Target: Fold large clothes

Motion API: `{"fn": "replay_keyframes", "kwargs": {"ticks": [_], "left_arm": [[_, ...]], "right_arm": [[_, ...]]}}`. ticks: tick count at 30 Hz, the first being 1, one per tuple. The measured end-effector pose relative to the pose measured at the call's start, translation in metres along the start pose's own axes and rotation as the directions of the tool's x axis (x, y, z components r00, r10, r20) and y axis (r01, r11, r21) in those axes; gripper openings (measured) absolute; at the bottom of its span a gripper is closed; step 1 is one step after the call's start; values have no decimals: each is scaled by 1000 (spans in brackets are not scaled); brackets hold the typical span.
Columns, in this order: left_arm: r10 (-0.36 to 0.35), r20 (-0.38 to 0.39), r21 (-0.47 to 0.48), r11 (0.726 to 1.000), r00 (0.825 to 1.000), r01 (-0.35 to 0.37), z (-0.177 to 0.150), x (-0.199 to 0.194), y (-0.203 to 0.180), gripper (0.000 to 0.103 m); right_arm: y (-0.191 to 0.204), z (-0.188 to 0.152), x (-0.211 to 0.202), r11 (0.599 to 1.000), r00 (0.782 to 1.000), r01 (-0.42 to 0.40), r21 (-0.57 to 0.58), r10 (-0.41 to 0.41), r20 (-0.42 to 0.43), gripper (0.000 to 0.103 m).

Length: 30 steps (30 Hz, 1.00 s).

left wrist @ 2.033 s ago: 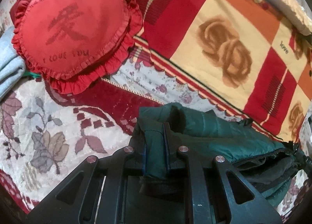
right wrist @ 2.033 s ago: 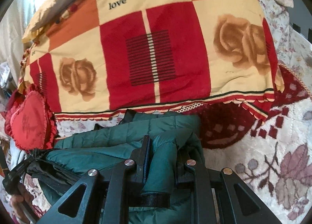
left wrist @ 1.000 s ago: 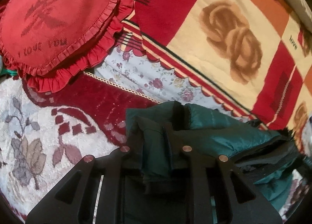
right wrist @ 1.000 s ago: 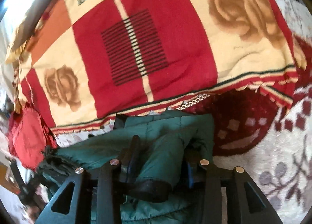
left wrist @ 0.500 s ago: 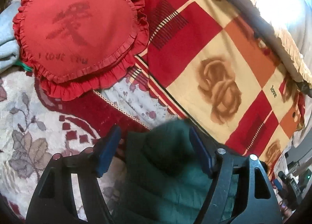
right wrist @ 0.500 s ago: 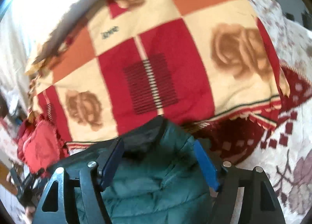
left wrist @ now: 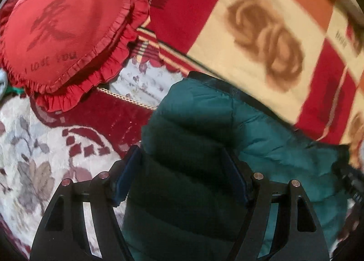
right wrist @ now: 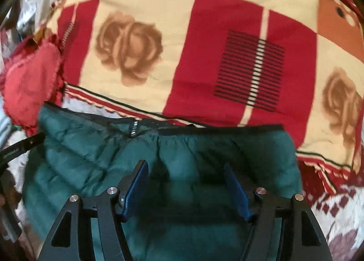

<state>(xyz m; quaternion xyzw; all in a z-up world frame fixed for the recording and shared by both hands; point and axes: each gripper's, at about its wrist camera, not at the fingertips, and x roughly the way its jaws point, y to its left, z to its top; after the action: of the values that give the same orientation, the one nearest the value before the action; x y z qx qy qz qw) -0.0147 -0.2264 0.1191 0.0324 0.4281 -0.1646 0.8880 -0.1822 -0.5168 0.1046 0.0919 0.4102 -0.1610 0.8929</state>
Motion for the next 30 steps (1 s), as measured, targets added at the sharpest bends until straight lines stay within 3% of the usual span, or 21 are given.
{"fn": "replay_keyframes", "kwargs": {"ticks": [3,5,9,12,17,20,24,27,30], "left_arm": [[43,-40,10,999,998,-42,1,24,0,74],[50,-45,7,999,998,-50,-1,34,2,81],[61,-27,8,998,998,-61,-10,50,0,84],[78,1,25,997,997,-78,-16,54,-7,84],[30,-19,-16,999,999,-30,-18,63,0,85],[23,-37,-14,1000,999,-23,-15,55,3,84],[-16,-1,-17,1000,1000,16,-13,22,7,84],[-57,54,-14,998,997,58,-15,-7,-2,84],[-96,54,29,995,994,95,-20,-17,-24,84]], "right_arm": [[-9,4,28,999,999,0,36,1,-38,67],[-16,2,42,997,998,-21,71,26,-65,67],[-20,-3,69,995,991,-30,95,41,-125,68],[-17,-6,75,997,993,-9,75,18,-121,68],[-16,-9,77,997,994,9,70,-1,-110,68],[-15,-6,61,997,992,26,72,-17,-122,68],[-25,-5,8,979,997,-62,194,69,-33,73],[-29,-11,-15,988,1000,-4,155,7,-14,76],[-34,-18,-21,992,999,26,121,-23,-27,76]]}}
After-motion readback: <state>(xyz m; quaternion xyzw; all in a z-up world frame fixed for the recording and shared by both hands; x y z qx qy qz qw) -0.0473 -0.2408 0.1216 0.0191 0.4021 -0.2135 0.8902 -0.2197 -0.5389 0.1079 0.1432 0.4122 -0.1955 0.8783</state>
